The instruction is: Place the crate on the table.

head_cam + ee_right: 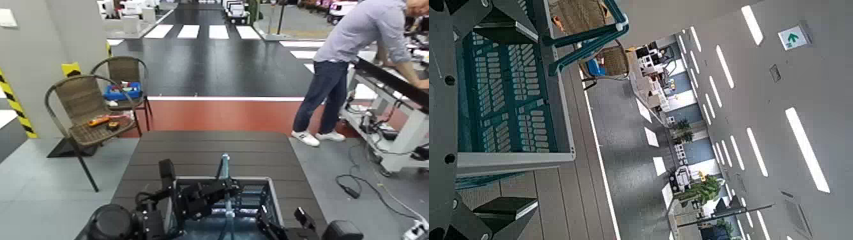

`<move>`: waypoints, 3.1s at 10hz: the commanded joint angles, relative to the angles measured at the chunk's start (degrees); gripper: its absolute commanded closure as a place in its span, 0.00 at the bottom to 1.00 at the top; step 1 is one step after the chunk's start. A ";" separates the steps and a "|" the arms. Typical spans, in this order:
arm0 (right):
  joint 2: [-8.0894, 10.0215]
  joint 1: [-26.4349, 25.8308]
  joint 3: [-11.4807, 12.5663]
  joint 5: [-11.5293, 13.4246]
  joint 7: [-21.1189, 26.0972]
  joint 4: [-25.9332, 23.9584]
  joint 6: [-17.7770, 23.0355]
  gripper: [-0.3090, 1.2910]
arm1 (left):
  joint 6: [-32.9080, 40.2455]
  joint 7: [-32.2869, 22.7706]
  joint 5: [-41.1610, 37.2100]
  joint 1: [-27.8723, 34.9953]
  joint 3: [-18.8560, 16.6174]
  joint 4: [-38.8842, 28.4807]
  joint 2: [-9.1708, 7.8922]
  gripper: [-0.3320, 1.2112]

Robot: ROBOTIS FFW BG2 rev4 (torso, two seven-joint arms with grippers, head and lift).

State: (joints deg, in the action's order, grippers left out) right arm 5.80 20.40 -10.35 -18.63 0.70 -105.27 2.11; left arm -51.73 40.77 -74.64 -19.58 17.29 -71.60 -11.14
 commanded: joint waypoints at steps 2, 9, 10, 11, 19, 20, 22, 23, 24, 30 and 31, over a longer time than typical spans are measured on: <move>0.18 -0.44 -0.46 -0.18 0.00 0.15 0.00 0.29 | 3.21 1.95 1.16 -7.31 4.33 7.88 0.24 0.99; 0.53 -1.06 -1.08 -0.62 -0.09 0.59 0.88 0.29 | 6.99 5.03 1.52 -17.16 10.83 22.12 2.35 0.99; 0.62 -1.24 -1.17 -0.62 -0.17 0.59 0.97 0.29 | 7.25 5.29 1.60 -17.86 11.54 23.18 2.53 0.99; 0.70 -1.24 -1.17 -0.71 -0.17 0.68 1.23 0.29 | 7.52 5.29 1.60 -18.30 11.98 24.06 2.70 0.99; 0.79 -1.06 -0.99 -0.88 -0.26 0.85 2.37 0.29 | 9.27 8.54 2.22 -19.88 13.21 27.40 3.41 0.58; 0.79 -1.06 -0.99 -0.88 -0.26 0.77 2.28 0.29 | 9.27 8.72 3.10 -19.53 12.42 26.43 3.14 0.48; 0.70 -1.06 -0.90 -0.88 -0.17 0.77 2.02 0.29 | 9.54 8.98 4.59 -18.21 10.22 25.02 2.88 0.33; 0.70 -0.97 -0.90 -0.88 -0.26 0.77 1.76 0.29 | 9.63 8.98 5.47 -17.60 9.16 24.14 2.62 0.27; 0.70 -0.97 -0.90 -0.88 -0.17 0.59 1.58 0.29 | 9.80 8.98 6.09 -16.89 8.20 23.18 2.44 0.26; 0.53 -0.71 -0.64 -0.88 -0.17 0.33 0.97 0.29 | 11.38 -1.92 14.00 -4.59 -5.69 3.31 -0.64 0.28; 0.44 -0.62 -0.55 -0.88 -0.17 0.33 0.88 0.29 | 11.65 -6.58 14.26 -0.90 -8.50 -2.75 -1.25 0.28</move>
State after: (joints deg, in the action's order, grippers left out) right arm 6.31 19.69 -10.98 -19.50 0.53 -104.93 3.01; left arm -40.22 34.19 -60.65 -22.65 10.49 -70.91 -12.06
